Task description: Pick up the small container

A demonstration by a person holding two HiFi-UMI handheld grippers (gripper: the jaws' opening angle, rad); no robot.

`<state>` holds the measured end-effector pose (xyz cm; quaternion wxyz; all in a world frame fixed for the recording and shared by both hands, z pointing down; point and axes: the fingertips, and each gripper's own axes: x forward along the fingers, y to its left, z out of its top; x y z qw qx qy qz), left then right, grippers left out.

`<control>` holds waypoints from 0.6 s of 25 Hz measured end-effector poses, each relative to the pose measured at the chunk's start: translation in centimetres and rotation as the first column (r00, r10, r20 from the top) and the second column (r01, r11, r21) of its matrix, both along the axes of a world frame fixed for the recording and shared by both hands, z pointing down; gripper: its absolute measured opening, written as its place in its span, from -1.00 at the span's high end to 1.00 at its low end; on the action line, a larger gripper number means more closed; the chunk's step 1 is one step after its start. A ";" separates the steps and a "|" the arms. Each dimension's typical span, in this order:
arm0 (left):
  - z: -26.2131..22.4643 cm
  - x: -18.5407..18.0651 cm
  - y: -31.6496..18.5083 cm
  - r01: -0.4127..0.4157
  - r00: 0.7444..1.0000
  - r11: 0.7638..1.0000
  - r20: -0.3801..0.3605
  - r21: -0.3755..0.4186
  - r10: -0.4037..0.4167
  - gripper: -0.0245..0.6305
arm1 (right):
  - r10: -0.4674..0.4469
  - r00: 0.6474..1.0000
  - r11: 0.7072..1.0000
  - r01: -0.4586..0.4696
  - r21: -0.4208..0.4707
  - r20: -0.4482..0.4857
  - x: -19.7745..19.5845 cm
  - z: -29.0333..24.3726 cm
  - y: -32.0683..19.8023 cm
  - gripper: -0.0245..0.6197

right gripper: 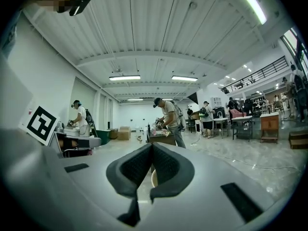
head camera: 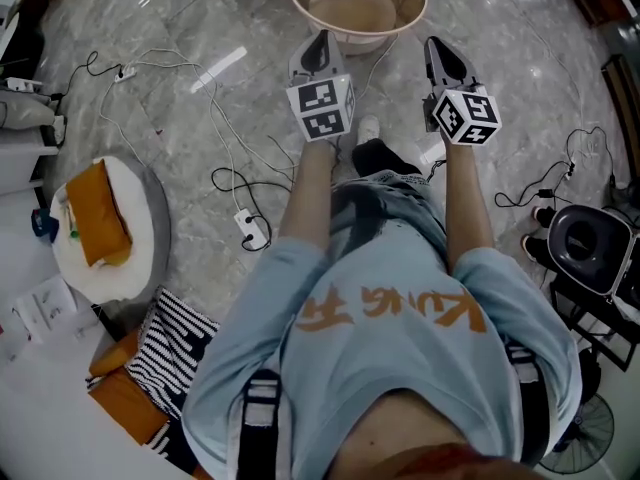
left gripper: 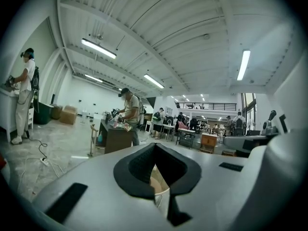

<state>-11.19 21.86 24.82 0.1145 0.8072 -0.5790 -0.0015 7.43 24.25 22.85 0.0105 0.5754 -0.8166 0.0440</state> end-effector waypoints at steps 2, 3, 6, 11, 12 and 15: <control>-0.4 -0.5 -1.1 0.011 1.000 1.000 0.015 0.009 -0.011 0.85 | -0.013 1.000 1.000 0.013 0.004 0.011 -0.3 -0.1 -1.4 0.89; -0.6 -0.9 -1.7 0.023 0.999 1.000 0.024 0.015 -0.023 0.85 | -0.021 1.000 1.000 0.021 0.008 0.021 -0.5 -0.2 -2.2 0.89; -0.8 -3.9 -4.4 0.110 0.993 0.994 0.033 0.017 -0.110 0.85 | -0.061 0.997 0.998 0.059 0.023 0.053 -1.6 -0.2 -5.0 0.89; 0.0 -4.8 -8.7 0.167 0.985 0.986 0.049 -0.001 -0.167 0.85 | -0.095 0.991 0.995 0.094 0.017 0.098 -2.0 0.9 -10.4 0.89; 0.4 -4.2 -9.7 0.159 0.986 0.987 0.056 -0.004 -0.159 0.85 | -0.101 0.990 0.995 0.101 0.011 0.102 -1.9 1.3 -11.7 0.89; 2.3 -1.4 -13.3 0.128 0.989 0.991 0.085 -0.037 -0.124 0.85 | -0.105 0.987 0.994 0.109 -0.024 0.120 -0.7 3.2 -15.8 0.89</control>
